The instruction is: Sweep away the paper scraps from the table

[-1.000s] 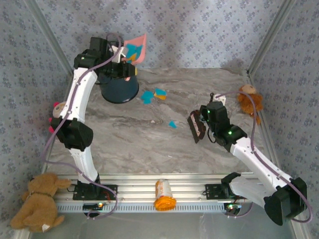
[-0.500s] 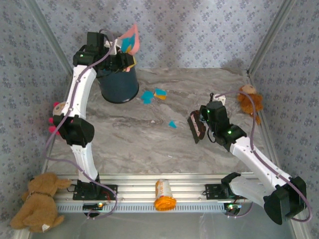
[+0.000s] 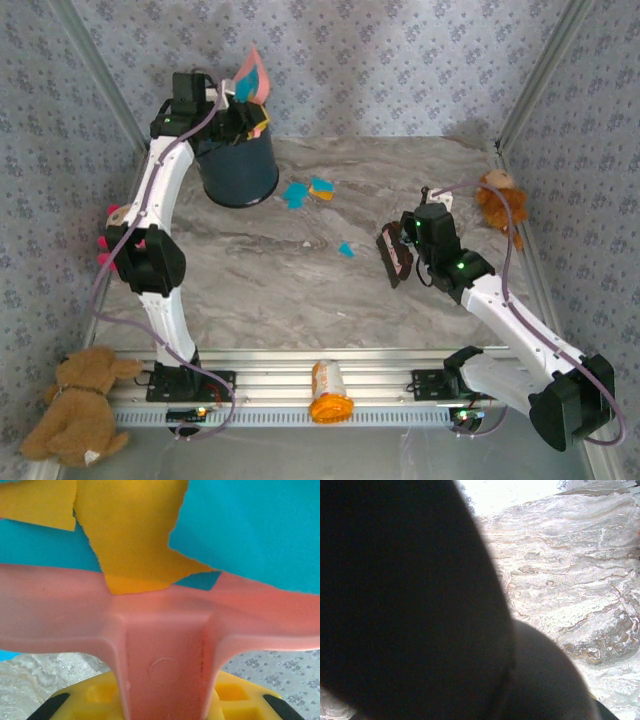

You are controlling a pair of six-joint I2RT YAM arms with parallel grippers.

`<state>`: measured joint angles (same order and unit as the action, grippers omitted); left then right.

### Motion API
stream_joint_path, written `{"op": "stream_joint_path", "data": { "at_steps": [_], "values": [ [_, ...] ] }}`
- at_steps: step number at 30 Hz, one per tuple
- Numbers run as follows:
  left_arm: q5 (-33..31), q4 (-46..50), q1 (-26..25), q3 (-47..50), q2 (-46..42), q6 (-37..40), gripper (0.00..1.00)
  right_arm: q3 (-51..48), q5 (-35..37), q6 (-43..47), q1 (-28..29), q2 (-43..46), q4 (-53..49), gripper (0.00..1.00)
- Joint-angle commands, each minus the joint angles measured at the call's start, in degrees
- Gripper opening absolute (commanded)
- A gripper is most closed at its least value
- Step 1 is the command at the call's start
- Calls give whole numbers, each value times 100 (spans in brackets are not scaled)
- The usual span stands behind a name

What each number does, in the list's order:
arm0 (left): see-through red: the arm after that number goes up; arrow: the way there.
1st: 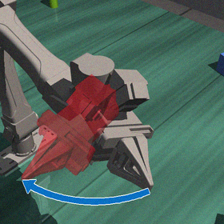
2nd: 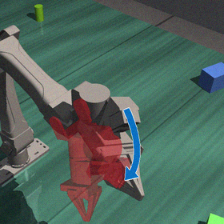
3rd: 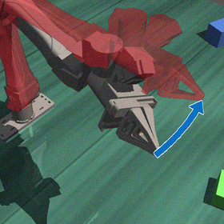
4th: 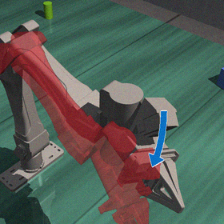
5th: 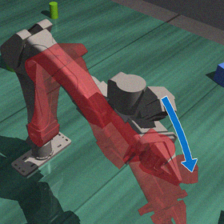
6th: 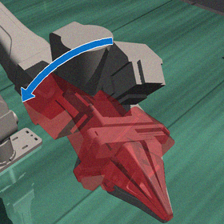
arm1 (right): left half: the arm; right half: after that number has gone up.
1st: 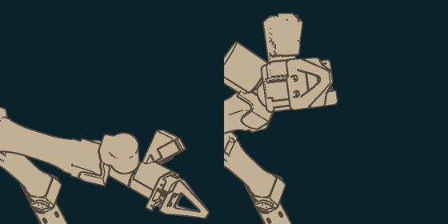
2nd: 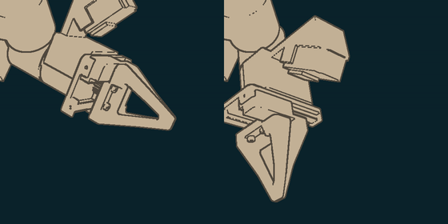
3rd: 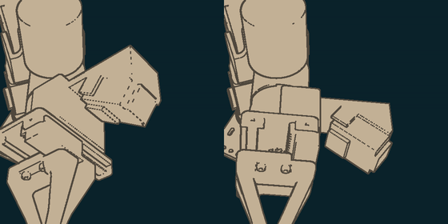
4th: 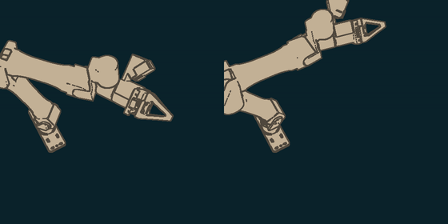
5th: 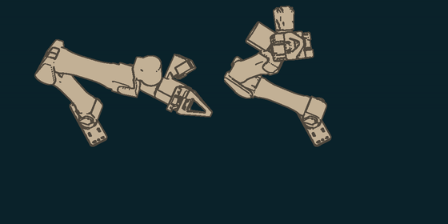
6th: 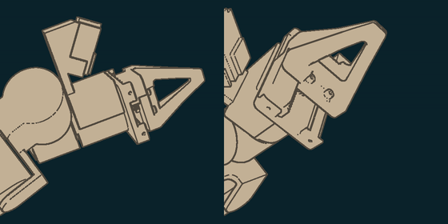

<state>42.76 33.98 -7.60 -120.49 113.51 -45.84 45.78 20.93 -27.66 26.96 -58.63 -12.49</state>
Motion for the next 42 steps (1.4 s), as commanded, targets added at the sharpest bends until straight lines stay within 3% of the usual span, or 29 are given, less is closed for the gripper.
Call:
{"op": "stream_joint_path", "data": {
  "at_steps": [1, 18, 30, 42],
  "values": [
    [288, -995, 103, 336, -432, -681, 0, 84, -18, -96, -25, 69, 69, 0],
    [760, -4528, 349, 1983, -614, -3585, 0, 53, -19, -112, -22, 128, 26, 0],
    [631, -6746, 353, 2606, -476, -5565, 0, 19, -19, -123, -22, 139, 16, 0],
    [454, -7657, 313, 2942, -249, -6601, 0, 18, -25, -132, -21, 123, 21, 0]
  ]
}}
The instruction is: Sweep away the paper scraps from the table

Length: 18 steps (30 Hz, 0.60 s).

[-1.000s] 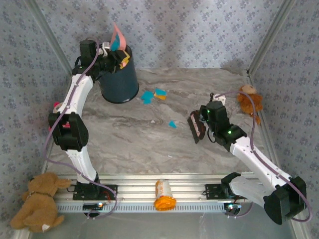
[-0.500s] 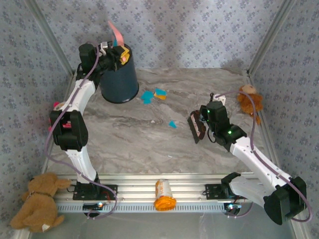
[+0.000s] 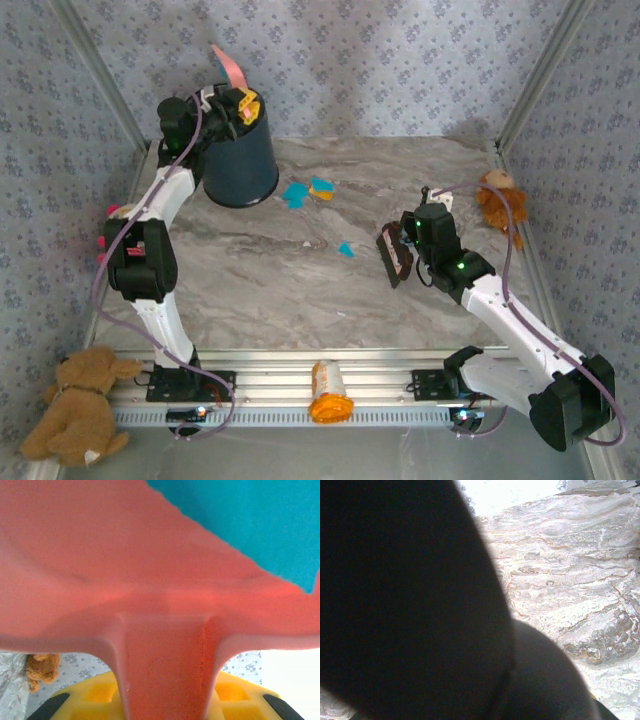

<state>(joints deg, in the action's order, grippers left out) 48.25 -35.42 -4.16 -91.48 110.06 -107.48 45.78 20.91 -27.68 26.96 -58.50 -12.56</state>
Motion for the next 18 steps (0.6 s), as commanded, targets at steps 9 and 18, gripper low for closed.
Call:
{"op": "stream_joint_path", "data": {
  "at_steps": [9, 18],
  "values": [
    [-189, -1336, -137, 142, 350, -1044, 0, 18, -45, -128, -24, 93, 28, 0],
    [-421, -1899, -155, 484, 428, -1508, 0, 19, -43, -123, -28, 102, 20, 0]
  ]
}}
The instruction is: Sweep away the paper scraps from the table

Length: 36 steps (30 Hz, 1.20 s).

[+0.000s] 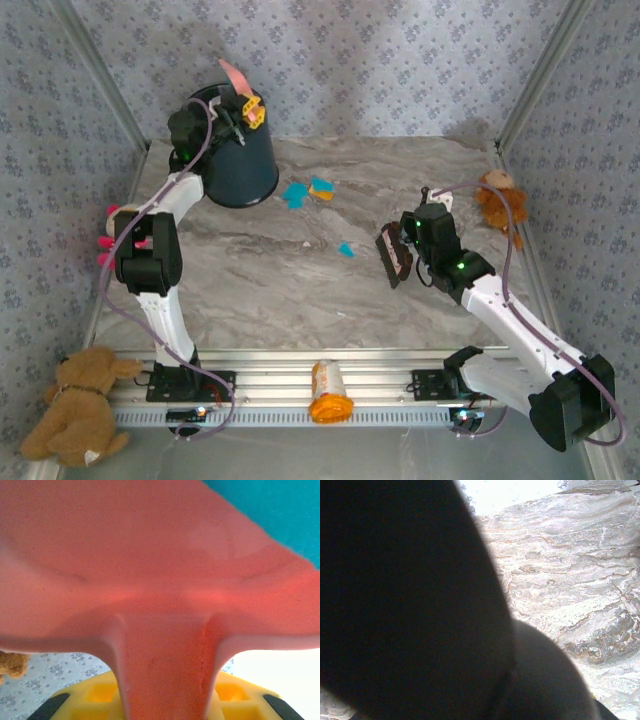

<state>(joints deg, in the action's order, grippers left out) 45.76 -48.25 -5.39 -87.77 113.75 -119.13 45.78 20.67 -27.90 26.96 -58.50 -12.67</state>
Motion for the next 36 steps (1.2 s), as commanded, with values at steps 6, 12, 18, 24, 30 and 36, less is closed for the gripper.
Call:
{"op": "stream_joint_path", "data": {
  "at_steps": [6, 12, 18, 24, 30, 36],
  "values": [
    [-276, -1025, -22, 83, 110, -483, 0, 20, -28, -89, -24, 93, 19, 0],
    [-383, -1796, -57, -346, 286, -775, 0, 22, -11, -93, -25, 110, 11, 0],
    [-505, -2160, -128, -402, 371, -1029, 0, 18, -26, -97, -28, 84, 35, 0],
    [-324, -1920, -164, -360, 295, -842, 0, 5, -3, -95, -29, 100, -14, 0],
    [-154, -1126, -148, -60, -45, -221, 0, -25, 30, -119, -32, 171, -62, 0],
    [-9, -140, -130, 25, -362, 564, 0, -49, 34, -119, -29, 216, -94, 0]
  ]
}}
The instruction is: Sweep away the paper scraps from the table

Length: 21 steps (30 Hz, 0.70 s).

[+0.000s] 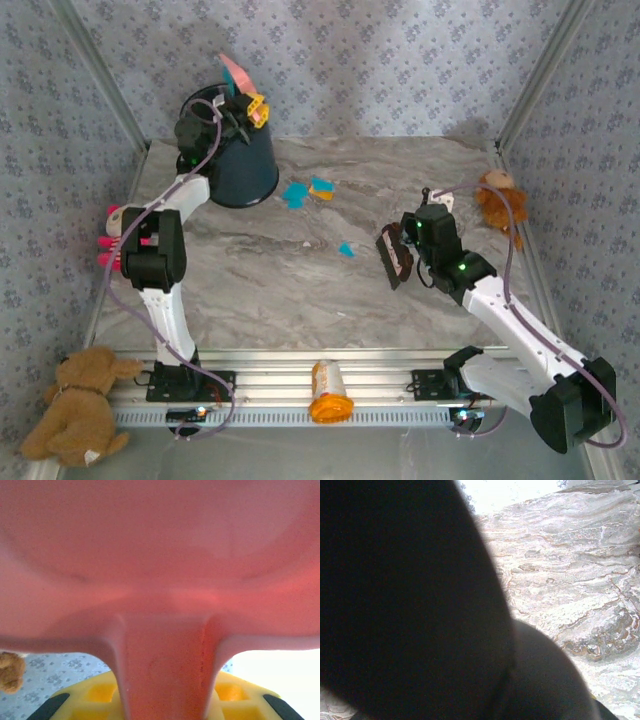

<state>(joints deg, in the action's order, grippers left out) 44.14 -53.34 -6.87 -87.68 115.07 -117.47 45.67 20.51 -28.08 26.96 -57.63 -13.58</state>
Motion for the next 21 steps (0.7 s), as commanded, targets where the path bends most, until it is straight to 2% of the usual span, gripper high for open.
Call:
{"op": "stream_joint_path", "data": {
  "at_steps": [1, 5, 9, 12, 19, 21],
  "values": [
    [97, 141, 19, 33, -452, 255, 0, -37, 50, -102, -30, 133, 2, 0],
    [170, -399, 37, -223, -249, -171, 0, -45, 34, -106, -24, 129, 38, 0],
    [478, 349, 46, -372, -412, 466, 0, -44, 6, -108, -27, 129, 51, 0],
    [652, 1504, 72, -394, -700, 1439, 0, -31, -12, -100, -23, 129, 64, 0],
    [702, 4900, 105, -978, -1263, 4339, 0, -27, -73, -33, -15, 147, 114, 0],
    [641, 5412, 116, -1104, -1319, 4809, 0, -15, -104, -17, -12, 154, 154, 0]
  ]
}}
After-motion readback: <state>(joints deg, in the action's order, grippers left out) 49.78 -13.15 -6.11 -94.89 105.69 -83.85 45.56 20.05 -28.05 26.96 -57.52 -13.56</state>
